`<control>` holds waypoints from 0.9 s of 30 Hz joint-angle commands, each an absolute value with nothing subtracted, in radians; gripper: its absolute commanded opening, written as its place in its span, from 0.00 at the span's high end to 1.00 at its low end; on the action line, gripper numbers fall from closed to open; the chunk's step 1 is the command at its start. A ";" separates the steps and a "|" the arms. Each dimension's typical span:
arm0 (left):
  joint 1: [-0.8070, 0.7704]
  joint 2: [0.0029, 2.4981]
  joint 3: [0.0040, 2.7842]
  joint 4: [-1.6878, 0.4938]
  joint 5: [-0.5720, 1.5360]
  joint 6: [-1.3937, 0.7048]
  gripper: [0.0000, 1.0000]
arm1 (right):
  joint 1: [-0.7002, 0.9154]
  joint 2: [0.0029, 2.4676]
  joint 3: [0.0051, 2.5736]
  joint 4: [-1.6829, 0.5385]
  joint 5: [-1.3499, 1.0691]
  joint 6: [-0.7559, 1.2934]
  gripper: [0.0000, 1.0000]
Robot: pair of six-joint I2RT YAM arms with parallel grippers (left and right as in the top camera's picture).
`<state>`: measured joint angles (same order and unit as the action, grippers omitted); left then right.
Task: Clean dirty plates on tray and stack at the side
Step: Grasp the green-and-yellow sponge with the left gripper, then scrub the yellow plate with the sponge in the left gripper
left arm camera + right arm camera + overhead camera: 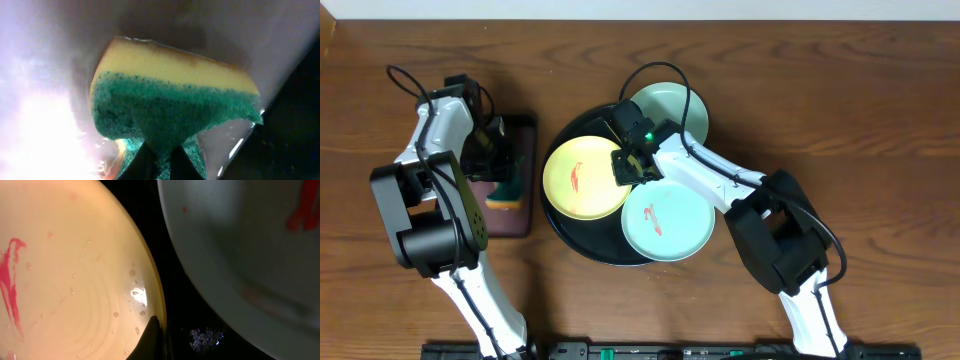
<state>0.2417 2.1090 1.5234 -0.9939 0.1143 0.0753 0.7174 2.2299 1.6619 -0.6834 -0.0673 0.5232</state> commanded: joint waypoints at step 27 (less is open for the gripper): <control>0.050 1.803 1.447 -0.952 0.275 -0.093 0.93 | 0.674 2.269 1.664 -0.707 -0.125 0.516 0.99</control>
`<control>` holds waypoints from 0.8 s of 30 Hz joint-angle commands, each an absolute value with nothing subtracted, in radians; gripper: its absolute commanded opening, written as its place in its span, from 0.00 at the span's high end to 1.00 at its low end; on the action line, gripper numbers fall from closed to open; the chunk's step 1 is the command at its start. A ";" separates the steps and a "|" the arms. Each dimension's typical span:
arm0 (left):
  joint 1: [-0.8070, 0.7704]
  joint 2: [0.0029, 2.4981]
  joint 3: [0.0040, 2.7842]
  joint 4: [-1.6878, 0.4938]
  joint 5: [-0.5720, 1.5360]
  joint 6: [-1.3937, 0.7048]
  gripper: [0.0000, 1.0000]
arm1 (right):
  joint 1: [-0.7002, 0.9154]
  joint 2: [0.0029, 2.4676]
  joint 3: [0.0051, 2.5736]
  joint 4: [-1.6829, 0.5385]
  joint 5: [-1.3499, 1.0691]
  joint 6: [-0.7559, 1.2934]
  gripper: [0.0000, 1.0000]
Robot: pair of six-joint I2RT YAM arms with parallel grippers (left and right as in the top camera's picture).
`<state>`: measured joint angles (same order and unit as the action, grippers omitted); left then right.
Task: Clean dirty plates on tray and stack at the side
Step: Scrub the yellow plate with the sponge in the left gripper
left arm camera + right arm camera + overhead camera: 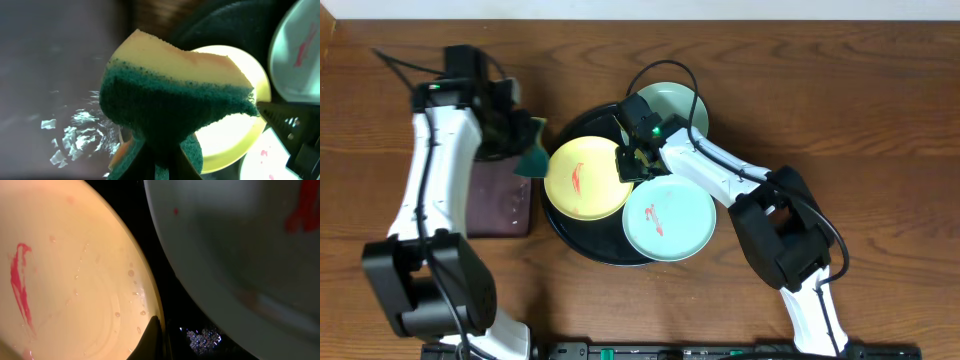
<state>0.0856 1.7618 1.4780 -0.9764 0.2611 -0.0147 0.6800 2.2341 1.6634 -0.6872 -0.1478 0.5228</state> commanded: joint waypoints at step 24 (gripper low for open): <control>-0.136 2.046 1.428 -0.870 0.463 -0.064 0.93 | 0.675 2.269 1.664 -0.722 -0.116 0.516 0.99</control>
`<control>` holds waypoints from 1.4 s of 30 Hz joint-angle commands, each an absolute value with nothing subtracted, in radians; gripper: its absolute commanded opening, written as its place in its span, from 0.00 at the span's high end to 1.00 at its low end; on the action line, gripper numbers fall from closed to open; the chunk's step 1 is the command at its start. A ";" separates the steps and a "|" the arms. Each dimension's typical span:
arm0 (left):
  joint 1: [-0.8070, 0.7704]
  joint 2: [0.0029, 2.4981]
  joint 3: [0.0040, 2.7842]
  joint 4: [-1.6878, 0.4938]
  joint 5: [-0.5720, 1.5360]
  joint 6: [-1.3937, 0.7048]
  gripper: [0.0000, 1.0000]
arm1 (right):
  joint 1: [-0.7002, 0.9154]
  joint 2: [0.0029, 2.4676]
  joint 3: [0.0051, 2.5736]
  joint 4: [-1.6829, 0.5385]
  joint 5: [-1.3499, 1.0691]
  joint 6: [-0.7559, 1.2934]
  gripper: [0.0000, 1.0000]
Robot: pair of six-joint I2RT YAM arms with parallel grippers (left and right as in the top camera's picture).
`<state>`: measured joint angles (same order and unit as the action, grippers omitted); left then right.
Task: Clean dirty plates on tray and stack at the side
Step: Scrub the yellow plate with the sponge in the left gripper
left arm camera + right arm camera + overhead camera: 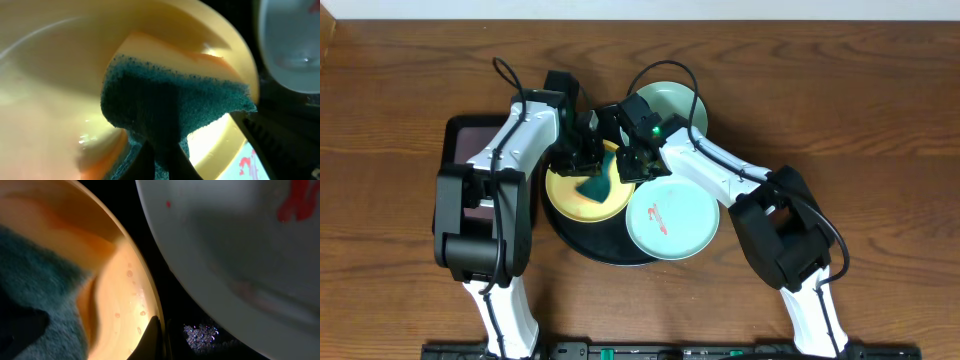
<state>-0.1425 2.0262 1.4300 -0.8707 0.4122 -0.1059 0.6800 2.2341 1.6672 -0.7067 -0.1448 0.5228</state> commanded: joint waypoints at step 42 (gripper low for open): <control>-0.167 2.014 1.497 -0.905 0.054 -0.249 0.93 | 0.675 2.269 1.664 -0.715 -0.109 0.516 0.99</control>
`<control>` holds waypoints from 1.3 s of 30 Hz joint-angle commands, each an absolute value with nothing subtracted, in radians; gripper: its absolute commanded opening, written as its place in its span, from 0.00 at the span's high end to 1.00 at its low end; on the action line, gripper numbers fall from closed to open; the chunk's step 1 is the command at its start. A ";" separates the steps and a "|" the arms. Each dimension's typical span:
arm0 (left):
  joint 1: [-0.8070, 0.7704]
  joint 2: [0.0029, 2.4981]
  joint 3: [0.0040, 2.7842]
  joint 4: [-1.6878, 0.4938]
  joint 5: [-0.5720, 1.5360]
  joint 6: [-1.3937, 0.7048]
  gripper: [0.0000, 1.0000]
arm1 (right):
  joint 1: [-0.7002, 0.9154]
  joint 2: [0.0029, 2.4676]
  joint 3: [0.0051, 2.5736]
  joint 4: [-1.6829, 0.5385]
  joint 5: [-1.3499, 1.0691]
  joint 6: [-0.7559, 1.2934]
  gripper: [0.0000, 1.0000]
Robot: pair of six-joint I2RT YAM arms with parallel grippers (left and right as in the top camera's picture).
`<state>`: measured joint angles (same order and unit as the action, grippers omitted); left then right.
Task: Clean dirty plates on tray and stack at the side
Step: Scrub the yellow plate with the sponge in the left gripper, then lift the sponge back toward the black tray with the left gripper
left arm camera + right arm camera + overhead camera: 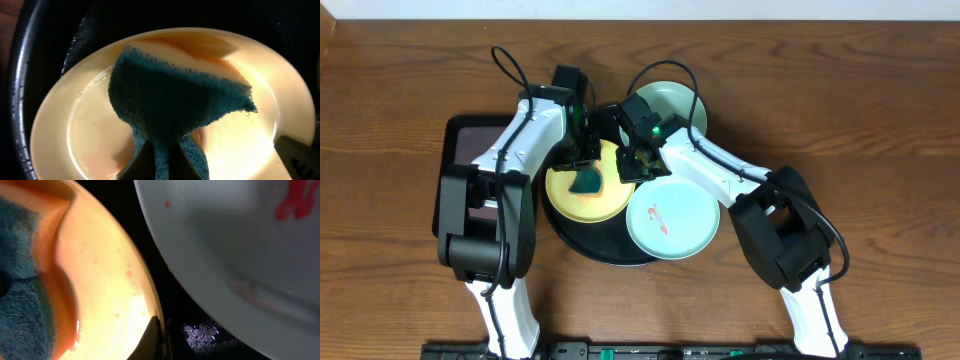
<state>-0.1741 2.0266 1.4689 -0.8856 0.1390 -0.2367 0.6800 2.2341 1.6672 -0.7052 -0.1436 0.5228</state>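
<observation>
A yellow plate lies on the left of the round black tray. My left gripper is shut on a green and yellow sponge, which rests on the yellow plate. My right gripper is shut on that plate's right rim, one finger inside and one outside. A light teal plate with a red smear lies at the tray's front right. A second teal plate sits at the back, half off the tray.
A dark flat pad lies on the wooden table left of the tray. Cables loop above both arms near the tray's back edge. The two arms meet over the tray's left half.
The sponge has shifted a little on the yellow plate and the left wrist now looks down on the whole plate. Orange-pink wet smears show on the plate. The right gripper holds the rim as before.
My left gripper held the sponge over the dark pad while the right gripper pinched the yellow plate's rim. Then the sponge was carried to the tray's left edge. Later it lay on the yellow plate, whose red streak no longer shows, only a pale smear.
</observation>
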 commanded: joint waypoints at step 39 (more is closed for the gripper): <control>0.287 1.723 1.501 -1.073 -0.041 -0.154 0.93 | 0.679 2.278 1.705 -0.710 -0.218 0.460 0.99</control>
<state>0.2859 1.7168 1.5112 -1.0706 -0.0471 -0.1673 0.6765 2.2482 1.6890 -0.7120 -0.1932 0.4801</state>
